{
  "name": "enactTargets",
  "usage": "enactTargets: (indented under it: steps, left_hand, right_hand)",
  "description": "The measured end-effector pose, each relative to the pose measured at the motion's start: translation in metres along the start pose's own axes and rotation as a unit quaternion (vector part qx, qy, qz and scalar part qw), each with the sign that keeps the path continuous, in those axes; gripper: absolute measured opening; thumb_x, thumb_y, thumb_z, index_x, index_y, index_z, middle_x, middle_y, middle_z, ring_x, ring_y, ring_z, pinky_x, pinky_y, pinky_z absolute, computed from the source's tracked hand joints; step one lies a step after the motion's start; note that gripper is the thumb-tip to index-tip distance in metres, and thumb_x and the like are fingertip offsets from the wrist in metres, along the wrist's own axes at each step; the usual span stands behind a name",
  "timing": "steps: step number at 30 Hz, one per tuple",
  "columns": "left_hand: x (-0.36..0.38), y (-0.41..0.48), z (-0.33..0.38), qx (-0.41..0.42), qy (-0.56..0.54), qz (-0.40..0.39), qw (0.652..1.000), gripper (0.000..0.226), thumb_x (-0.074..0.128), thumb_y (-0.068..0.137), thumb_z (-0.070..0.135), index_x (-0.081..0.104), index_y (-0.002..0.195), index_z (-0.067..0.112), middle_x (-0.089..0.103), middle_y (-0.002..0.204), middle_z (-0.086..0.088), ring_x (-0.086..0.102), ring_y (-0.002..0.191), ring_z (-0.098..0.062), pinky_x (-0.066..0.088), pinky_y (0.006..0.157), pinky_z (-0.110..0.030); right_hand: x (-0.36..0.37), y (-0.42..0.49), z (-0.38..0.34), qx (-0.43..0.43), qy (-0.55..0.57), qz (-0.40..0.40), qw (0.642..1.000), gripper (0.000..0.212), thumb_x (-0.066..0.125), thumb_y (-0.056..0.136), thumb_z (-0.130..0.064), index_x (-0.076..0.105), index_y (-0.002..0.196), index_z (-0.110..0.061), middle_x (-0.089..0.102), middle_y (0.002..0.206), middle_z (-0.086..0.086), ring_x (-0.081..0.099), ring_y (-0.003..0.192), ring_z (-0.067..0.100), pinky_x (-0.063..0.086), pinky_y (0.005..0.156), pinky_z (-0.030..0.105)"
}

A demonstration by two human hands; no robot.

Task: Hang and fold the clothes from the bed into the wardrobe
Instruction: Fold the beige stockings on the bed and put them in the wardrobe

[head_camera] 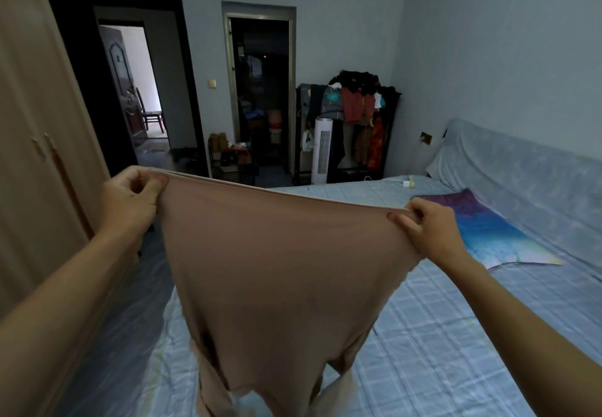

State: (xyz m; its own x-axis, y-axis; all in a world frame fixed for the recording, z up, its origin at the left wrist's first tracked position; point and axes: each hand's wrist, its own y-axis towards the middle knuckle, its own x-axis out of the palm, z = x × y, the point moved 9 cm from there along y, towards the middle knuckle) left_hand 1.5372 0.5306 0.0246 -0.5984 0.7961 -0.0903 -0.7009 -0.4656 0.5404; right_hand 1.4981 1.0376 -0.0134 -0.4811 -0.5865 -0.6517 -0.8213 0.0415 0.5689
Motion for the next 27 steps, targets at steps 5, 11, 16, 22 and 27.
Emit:
enactTargets:
  steps: [5,11,16,22,27]
  left_hand:
    - [0.031,-0.009,-0.034,-0.145,-0.021,-0.152,0.977,0.019,0.067,0.091,0.013,0.071,0.073,0.017,0.066,0.060,0.005,0.059,0.051,-0.003,0.047,0.043,-0.015]
    - [0.058,-0.023,-0.084,-0.267,0.038,-0.041,0.962,0.011,0.076,0.084,0.015,0.071,0.074,0.010,0.070,0.084,-0.016,0.061,0.065,-0.022,0.051,0.056,-0.028]
    - [0.083,-0.066,-0.087,-0.218,0.138,-0.015,0.966,0.017,0.072,0.080,0.018,0.069,0.064,0.011,0.067,0.063,-0.004,0.064,0.062,-0.021,0.053,0.060,-0.030]
    - [0.125,-0.140,-0.067,-0.174,0.088,-0.095,0.976,0.017,0.073,0.081,0.016,0.066,0.066,0.016,0.066,0.060,0.002,0.063,0.057,-0.007,0.046,0.050,-0.020]
    - [0.159,-0.163,-0.026,-0.090,0.074,-0.151,0.982,0.015,0.076,0.082,0.024,0.068,0.071,0.018,0.069,0.065,0.003,0.065,0.061,-0.006,0.053,0.057,-0.024]
  right_hand:
    - [0.011,0.007,0.009,-0.014,0.032,-0.030,0.999,0.007,0.068,0.088,-0.013,0.068,0.082,-0.015,0.064,0.076,-0.006,0.057,0.074,0.004,0.040,0.065,0.020]
    - [0.070,0.014,0.045,0.203,0.142,-0.084,0.965,0.027,0.066,0.091,-0.017,0.061,0.069,-0.003,0.055,0.062,0.005,0.048,0.060,0.018,0.036,0.054,0.028]
    - [0.132,-0.031,0.035,0.310,0.241,-0.100,0.914,0.030,0.071,0.087,-0.016,0.059,0.060,-0.009,0.052,0.050,0.006,0.048,0.043,0.014,0.038,0.043,0.022]
    - [0.173,-0.079,-0.017,0.310,0.356,-0.182,0.863,0.021,0.065,0.089,-0.008,0.067,0.069,0.000,0.059,0.059,0.014,0.054,0.044,0.017,0.044,0.041,0.024]
    - [0.172,-0.077,-0.063,0.248,0.418,-0.214,0.847,0.019,0.062,0.091,-0.007,0.070,0.079,0.005,0.066,0.066,0.017,0.063,0.059,0.026,0.053,0.061,0.040]
